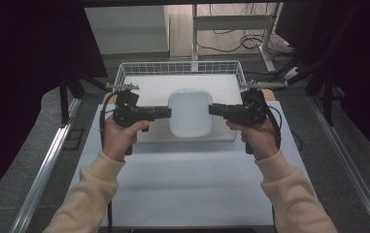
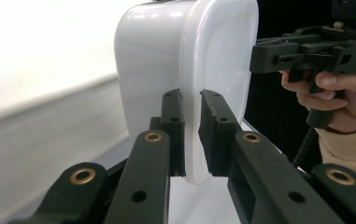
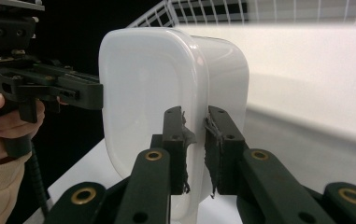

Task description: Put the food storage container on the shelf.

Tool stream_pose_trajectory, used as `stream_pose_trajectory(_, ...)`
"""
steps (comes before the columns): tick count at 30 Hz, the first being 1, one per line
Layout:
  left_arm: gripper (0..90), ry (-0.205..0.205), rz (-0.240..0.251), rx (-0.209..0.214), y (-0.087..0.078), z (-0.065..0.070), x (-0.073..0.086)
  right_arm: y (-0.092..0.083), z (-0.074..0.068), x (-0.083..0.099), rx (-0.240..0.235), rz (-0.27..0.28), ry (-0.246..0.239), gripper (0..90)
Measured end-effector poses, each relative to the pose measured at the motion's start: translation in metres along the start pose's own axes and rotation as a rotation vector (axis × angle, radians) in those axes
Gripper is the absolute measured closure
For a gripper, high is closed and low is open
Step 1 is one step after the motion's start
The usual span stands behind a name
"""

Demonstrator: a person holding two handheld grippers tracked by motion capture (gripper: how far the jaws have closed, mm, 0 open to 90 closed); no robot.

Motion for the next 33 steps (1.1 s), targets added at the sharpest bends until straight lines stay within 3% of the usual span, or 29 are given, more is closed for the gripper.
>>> stream_pose_trajectory(4, 80.2, 0.008, 0.009, 0.007, -0.003, -0.007, -0.029, 0.001, 0.000, -0.032, 0.010, -0.001, -0.011, 78.8)
stream_pose_trajectory(11, 80.1, -0.056, -0.016, 0.043, 0.007, -0.037, -0.069, 0.017, 0.020, -0.074, -0.005, -0.031, 0.036, 79.2)
stream_pose_trajectory(16, 79.9, -0.093, -0.037, 0.041, 0.021, -0.058, -0.081, 0.031, 0.038, -0.088, -0.009, -0.050, 0.078, 79.4)
stream_pose_trajectory(21, 79.8, -0.139, -0.082, 0.042, 0.039, -0.076, -0.083, 0.045, 0.060, -0.089, -0.002, -0.092, 0.145, 79.3)
stream_pose_trajectory(23, 79.8, -0.171, -0.097, 0.040, 0.046, -0.082, -0.083, 0.051, 0.068, -0.088, 0.006, -0.112, 0.179, 79.0)
stream_pose_trajectory(28, 79.1, -0.300, -0.065, 0.104, 0.059, -0.097, -0.091, 0.063, 0.088, -0.091, 0.022, -0.114, 0.260, 74.6)
stream_pose_trajectory(31, 76.5, -0.392, -0.058, 0.099, 0.070, -0.111, -0.092, 0.072, 0.099, -0.092, 0.021, -0.126, 0.317, 70.9)
stream_pose_trajectory(33, 76.2, -0.419, -0.051, 0.100, 0.075, -0.118, -0.092, 0.078, 0.105, -0.092, 0.030, -0.131, 0.358, 67.6)
Point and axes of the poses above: each handheld gripper's, and its own axes: y roughly forward along the jaws, x roughly out of its underside, z roughly to its right, the point moved 6 cm from there along y, roughly forward along the jaws, and after that the axes turned 4 degrees about -x, right-handed, at the moved point
